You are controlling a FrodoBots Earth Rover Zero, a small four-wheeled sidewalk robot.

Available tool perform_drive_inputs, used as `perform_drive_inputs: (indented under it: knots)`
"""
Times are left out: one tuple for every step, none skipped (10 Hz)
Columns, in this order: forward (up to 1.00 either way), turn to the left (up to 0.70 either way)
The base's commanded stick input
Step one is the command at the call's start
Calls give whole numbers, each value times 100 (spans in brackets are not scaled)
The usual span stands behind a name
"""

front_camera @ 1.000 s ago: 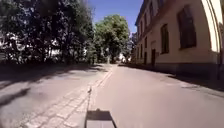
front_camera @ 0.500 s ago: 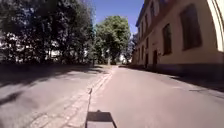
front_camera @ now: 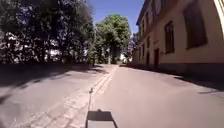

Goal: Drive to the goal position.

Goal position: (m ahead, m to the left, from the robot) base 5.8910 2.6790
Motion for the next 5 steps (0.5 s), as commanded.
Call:
perform_drive_inputs:
  knots:
    - [70,0]
    - [70,0]
    - [70,0]
    - [70,0]
    - [70,0]
